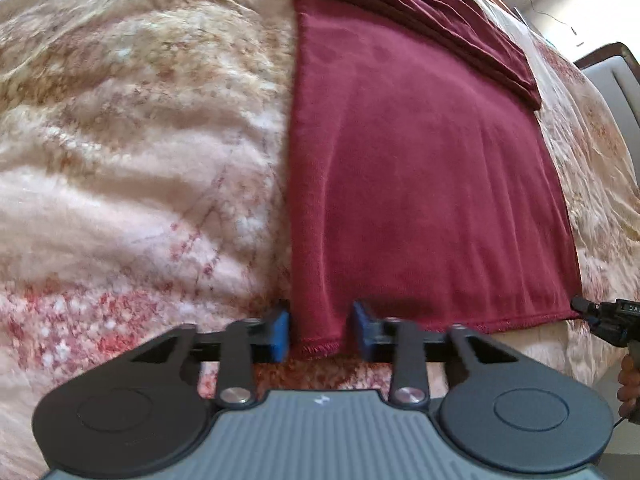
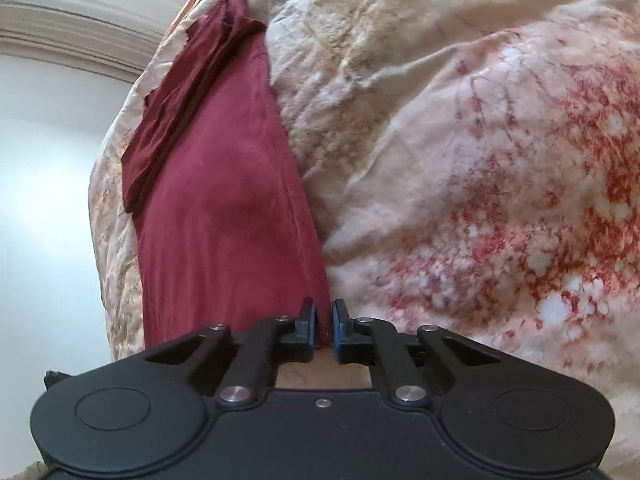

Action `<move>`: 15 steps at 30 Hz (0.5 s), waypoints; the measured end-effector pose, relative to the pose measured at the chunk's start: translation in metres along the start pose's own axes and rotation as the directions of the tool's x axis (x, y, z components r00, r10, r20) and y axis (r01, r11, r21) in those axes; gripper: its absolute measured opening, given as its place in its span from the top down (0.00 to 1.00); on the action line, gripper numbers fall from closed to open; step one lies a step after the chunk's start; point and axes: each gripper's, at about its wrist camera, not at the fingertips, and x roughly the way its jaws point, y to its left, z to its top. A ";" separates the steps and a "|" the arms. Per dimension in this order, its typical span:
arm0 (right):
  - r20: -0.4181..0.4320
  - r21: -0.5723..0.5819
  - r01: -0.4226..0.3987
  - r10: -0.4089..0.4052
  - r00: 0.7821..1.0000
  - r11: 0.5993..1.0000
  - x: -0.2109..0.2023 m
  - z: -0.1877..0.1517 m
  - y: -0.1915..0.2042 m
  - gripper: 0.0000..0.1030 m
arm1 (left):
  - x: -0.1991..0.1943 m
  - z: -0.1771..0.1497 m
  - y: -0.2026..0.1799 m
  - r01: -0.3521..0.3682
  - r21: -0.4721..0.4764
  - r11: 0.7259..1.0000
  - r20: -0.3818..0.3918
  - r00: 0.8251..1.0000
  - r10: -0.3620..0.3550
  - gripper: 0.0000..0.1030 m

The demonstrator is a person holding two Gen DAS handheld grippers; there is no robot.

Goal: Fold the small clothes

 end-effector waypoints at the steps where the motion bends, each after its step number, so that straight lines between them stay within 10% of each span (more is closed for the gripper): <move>1: -0.004 -0.004 -0.001 0.001 1.000 1.000 -0.001 -0.001 0.002 0.93 | -0.001 0.000 0.001 -0.004 -0.004 1.000 0.002 1.000 0.004 0.86; 6: -0.038 -0.025 -0.080 0.079 0.996 0.996 -0.028 0.003 0.007 0.94 | -0.034 -0.008 0.012 0.055 -0.035 0.998 0.067 0.996 -0.052 0.95; 15: -0.127 -0.081 0.060 -0.070 0.989 0.995 -0.003 -0.003 0.006 0.93 | -0.014 -0.011 0.023 -0.044 -0.013 0.999 -0.018 0.999 0.044 0.95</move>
